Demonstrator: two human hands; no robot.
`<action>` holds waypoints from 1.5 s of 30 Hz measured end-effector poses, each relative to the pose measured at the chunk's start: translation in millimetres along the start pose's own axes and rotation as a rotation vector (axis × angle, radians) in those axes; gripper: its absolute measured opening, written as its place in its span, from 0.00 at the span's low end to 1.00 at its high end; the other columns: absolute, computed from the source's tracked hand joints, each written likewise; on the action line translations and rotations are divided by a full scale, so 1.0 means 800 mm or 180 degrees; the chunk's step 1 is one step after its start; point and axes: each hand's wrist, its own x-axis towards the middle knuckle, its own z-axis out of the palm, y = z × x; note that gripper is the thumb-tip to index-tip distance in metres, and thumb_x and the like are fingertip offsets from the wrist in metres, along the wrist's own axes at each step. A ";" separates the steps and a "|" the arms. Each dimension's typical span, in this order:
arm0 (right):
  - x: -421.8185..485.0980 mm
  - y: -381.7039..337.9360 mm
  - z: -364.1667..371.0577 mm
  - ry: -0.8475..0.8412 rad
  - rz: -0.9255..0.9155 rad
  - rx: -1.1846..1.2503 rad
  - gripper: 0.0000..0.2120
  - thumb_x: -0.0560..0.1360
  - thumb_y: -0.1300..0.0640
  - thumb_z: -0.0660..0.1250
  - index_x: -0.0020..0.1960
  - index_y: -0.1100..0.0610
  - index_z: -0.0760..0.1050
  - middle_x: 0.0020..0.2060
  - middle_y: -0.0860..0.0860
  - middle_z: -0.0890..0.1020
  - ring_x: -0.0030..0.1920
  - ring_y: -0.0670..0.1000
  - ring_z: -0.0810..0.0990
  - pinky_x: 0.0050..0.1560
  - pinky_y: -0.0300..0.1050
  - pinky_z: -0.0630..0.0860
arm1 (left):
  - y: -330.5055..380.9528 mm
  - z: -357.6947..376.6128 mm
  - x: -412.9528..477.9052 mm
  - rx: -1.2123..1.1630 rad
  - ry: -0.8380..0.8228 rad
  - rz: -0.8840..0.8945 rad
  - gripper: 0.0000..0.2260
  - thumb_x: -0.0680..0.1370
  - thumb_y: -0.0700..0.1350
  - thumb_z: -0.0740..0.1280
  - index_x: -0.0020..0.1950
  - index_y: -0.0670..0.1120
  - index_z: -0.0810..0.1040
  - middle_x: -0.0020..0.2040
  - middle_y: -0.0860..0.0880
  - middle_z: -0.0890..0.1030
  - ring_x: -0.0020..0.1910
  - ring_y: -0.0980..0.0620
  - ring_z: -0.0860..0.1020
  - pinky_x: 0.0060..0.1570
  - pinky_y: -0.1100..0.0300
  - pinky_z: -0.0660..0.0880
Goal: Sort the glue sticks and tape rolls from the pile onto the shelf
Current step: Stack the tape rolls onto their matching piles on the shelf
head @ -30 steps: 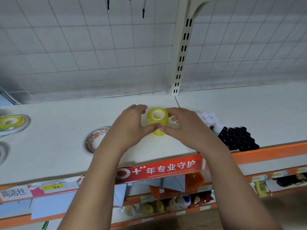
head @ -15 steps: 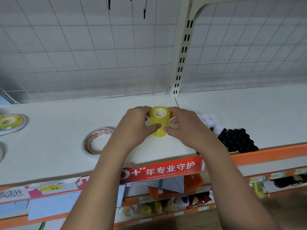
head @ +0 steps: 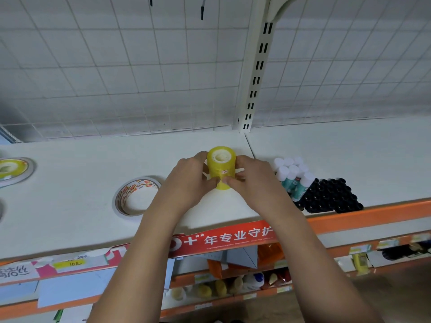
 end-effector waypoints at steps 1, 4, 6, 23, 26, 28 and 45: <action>0.001 -0.001 0.001 0.0019 0.0008 -0.0007 0.15 0.75 0.54 0.71 0.57 0.60 0.77 0.52 0.55 0.82 0.53 0.56 0.80 0.54 0.54 0.76 | -0.001 0.000 0.001 -0.0004 0.0003 -0.0009 0.17 0.73 0.45 0.72 0.61 0.47 0.76 0.50 0.48 0.82 0.44 0.50 0.80 0.48 0.55 0.77; 0.002 -0.001 0.004 0.0060 0.0004 0.0010 0.13 0.76 0.54 0.70 0.57 0.59 0.78 0.51 0.55 0.83 0.52 0.55 0.81 0.54 0.53 0.76 | -0.003 0.000 0.006 0.0024 0.0022 -0.0018 0.12 0.73 0.45 0.72 0.56 0.46 0.78 0.47 0.48 0.82 0.44 0.49 0.79 0.47 0.55 0.76; 0.001 0.002 0.007 0.0065 0.0001 0.0041 0.13 0.76 0.54 0.70 0.58 0.59 0.77 0.52 0.55 0.83 0.52 0.55 0.81 0.55 0.53 0.76 | -0.003 0.002 0.007 0.0047 0.0033 0.0004 0.11 0.73 0.45 0.72 0.54 0.46 0.78 0.45 0.48 0.82 0.44 0.49 0.79 0.46 0.56 0.76; 0.021 0.013 0.017 0.0167 0.0013 0.0367 0.17 0.73 0.54 0.70 0.62 0.51 0.75 0.52 0.48 0.83 0.49 0.47 0.82 0.51 0.42 0.76 | -0.002 0.010 0.024 0.0045 0.0114 0.0002 0.10 0.75 0.45 0.69 0.52 0.41 0.76 0.45 0.44 0.79 0.43 0.46 0.76 0.46 0.53 0.74; 0.021 0.017 0.011 0.0111 0.0048 0.0498 0.18 0.74 0.51 0.69 0.63 0.49 0.74 0.53 0.43 0.82 0.46 0.39 0.81 0.44 0.26 0.72 | -0.008 0.002 0.020 -0.0124 -0.0177 0.0166 0.08 0.78 0.47 0.65 0.49 0.42 0.77 0.44 0.43 0.77 0.41 0.47 0.74 0.43 0.55 0.72; 0.022 0.016 0.009 0.0066 0.0048 0.0525 0.18 0.74 0.49 0.68 0.63 0.47 0.74 0.52 0.40 0.81 0.44 0.34 0.79 0.40 0.21 0.69 | -0.011 -0.002 0.019 -0.0146 -0.0287 0.0188 0.09 0.80 0.47 0.63 0.48 0.42 0.76 0.42 0.43 0.76 0.39 0.48 0.72 0.39 0.57 0.68; 0.024 0.015 0.009 0.0056 0.0001 0.0362 0.26 0.76 0.49 0.68 0.71 0.51 0.67 0.58 0.49 0.81 0.53 0.48 0.82 0.56 0.46 0.77 | -0.010 -0.004 0.025 0.0066 -0.0327 0.0108 0.11 0.81 0.49 0.61 0.56 0.42 0.74 0.48 0.44 0.79 0.47 0.45 0.77 0.48 0.50 0.73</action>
